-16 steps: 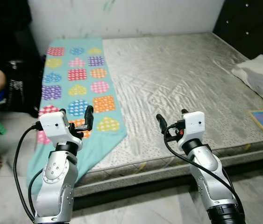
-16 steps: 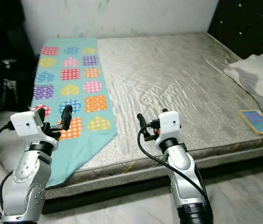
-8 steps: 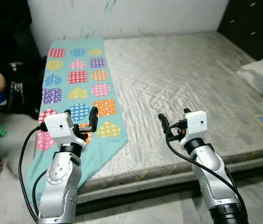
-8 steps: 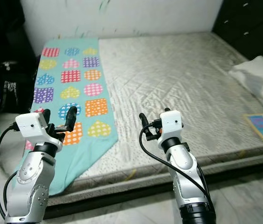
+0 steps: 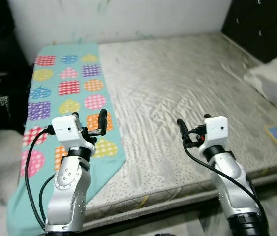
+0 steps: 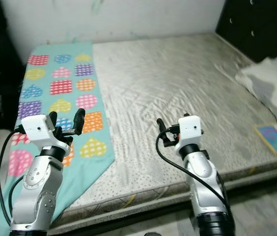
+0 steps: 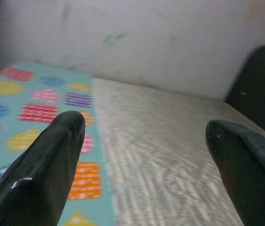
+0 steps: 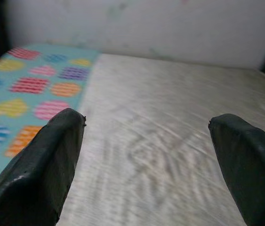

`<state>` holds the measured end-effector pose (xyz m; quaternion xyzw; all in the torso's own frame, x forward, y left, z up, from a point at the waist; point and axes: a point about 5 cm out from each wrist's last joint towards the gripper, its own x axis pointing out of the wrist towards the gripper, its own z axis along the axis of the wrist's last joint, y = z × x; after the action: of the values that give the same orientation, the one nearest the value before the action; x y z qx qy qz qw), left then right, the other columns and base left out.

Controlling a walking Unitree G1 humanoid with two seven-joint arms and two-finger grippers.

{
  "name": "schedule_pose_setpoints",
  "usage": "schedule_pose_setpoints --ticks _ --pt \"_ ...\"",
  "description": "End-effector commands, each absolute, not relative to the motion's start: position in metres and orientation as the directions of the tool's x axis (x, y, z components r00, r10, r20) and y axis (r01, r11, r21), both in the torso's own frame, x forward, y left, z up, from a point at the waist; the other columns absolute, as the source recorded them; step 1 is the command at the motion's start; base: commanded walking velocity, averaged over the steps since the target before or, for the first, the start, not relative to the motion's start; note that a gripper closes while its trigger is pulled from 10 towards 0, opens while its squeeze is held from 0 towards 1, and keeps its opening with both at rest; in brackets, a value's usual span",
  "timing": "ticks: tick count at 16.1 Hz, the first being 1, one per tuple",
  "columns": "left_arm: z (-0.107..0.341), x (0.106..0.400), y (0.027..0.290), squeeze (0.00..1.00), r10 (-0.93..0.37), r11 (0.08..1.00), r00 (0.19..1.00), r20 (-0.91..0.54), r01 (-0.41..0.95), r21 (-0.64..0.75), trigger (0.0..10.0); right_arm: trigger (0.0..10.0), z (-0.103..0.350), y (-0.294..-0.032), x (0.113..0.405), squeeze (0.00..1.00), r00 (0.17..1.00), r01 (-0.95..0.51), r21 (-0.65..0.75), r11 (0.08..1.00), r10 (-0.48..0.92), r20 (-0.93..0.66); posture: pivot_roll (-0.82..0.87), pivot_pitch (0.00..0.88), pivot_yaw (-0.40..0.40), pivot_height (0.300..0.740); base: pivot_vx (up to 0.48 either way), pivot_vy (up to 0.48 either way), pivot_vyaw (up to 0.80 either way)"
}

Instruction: Clean up the room

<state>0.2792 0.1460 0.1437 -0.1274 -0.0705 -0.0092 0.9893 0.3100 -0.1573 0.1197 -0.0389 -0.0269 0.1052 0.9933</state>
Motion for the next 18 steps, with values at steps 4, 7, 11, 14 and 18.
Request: schedule_pose_setpoints --ticks 4,7,11,14,18 --pt "0.14 0.2779 0.1515 0.0 0.02 0.967 0.992 0.123 0.012 -0.253 10.0 10.0 0.12 -0.1504 0.3096 0.0 0.972 -0.226 -0.085 0.97 0.231 0.048 -0.16 0.059 0.012 0.74 0.0 0.24 0.0" --pt "0.1396 0.2779 0.1511 0.0 0.018 0.967 0.993 0.119 0.013 -0.254 10.0 10.0 0.1192 -0.1505 0.31 0.0 0.972 -0.226 -0.086 0.97 0.23 0.045 -0.16 0.059 0.012 0.74 0.0 0.48 0.0" --pt "0.1389 0.2777 0.1518 0.0 0.024 0.967 0.993 0.116 0.006 -0.256 10.0 10.0 0.1183 -0.1503 0.3103 0.0 0.972 -0.23 -0.088 0.969 0.234 0.037 -0.16 0.059 0.012 0.74 0.0 0.48 0.0" --pt "0.1395 0.2776 0.1552 0.0 0.041 0.968 0.992 0.115 -0.011 -0.25 10.0 10.0 0.1174 -0.1507 0.3114 0.0 0.969 -0.243 -0.09 0.966 0.246 0.022 -0.16 0.06 0.013 0.74 0.0 0.135 0.0" --pt "0.1435 0.2777 0.1587 0.0 0.046 0.971 0.99 0.13 -0.014 -0.24 10.0 10.0 0.1168 -0.1502 0.3126 0.0 0.968 -0.249 -0.102 0.963 0.252 0.013 -0.16 0.073 0.009 0.74 0.0 0.0 0.0"
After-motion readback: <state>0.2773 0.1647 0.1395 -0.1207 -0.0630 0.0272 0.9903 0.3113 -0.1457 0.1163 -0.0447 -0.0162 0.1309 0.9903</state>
